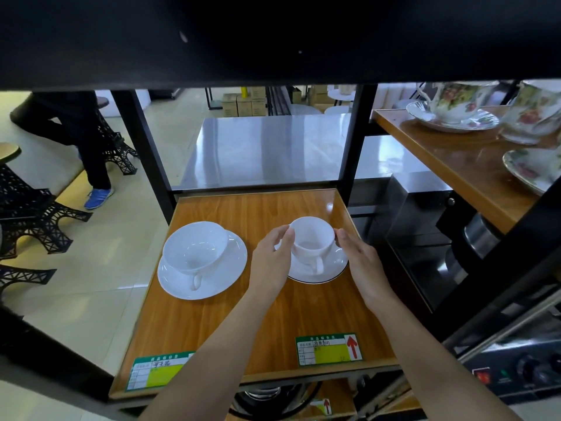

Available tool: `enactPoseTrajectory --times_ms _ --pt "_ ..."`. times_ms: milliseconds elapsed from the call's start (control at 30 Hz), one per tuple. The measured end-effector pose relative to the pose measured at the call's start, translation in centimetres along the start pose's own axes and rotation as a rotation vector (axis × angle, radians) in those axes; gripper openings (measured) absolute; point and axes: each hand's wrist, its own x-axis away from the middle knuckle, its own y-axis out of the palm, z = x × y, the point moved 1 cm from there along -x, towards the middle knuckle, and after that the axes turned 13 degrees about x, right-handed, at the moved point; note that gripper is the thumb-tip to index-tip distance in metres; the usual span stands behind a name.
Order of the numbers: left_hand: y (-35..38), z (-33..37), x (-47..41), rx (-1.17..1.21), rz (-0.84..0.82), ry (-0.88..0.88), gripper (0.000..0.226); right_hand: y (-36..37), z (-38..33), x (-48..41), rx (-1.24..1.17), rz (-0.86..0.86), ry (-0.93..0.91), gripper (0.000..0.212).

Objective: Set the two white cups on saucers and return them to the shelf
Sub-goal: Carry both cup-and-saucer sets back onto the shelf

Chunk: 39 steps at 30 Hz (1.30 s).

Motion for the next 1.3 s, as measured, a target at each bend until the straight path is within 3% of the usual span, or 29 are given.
enactPoseTrajectory --times_ms 100,200,300,400,567,633,767,933,1033,1133,1300 --pt "0.1 0.0 0.0 0.011 -0.002 0.0 0.043 -0.1 -0.1 0.3 -0.002 -0.004 -0.005 0.019" --pt "0.0 0.2 0.2 0.005 -0.009 0.01 0.043 -0.2 0.0 0.5 0.025 0.031 -0.013 0.044" --pt "-0.5 1.0 0.6 -0.03 0.017 0.048 0.043 -0.5 -0.3 0.5 0.049 0.141 -0.051 0.054" --pt "-2.0 2.7 1.1 -0.088 0.108 0.174 0.037 -0.7 -1.7 0.4 0.102 0.261 -0.127 0.046" --pt "-6.4 5.0 1.7 -0.073 0.387 0.373 0.021 1.2 -4.6 0.5 0.158 0.327 -0.291 0.013" --pt "-8.6 5.3 1.9 -0.017 0.46 0.402 0.016 2.9 -5.7 0.7 0.164 0.267 -0.329 0.009" --pt "-12.0 4.1 2.3 0.038 0.534 0.29 0.026 6.6 -6.9 1.1 0.145 0.082 -0.317 0.028" --pt "-14.0 1.6 2.9 0.051 0.477 0.106 0.043 10.1 -6.7 1.5 0.062 -0.18 -0.206 0.041" --pt "-14.3 1.0 3.1 0.128 0.456 0.042 0.046 11.3 -6.7 1.7 0.034 -0.292 -0.164 0.039" --pt "-14.5 1.0 3.0 0.175 0.456 0.006 0.047 12.0 -6.9 1.8 0.015 -0.341 -0.16 0.024" --pt "-14.2 1.3 2.7 0.215 0.447 -0.018 0.045 12.5 -6.8 1.7 -0.004 -0.35 -0.168 0.044"
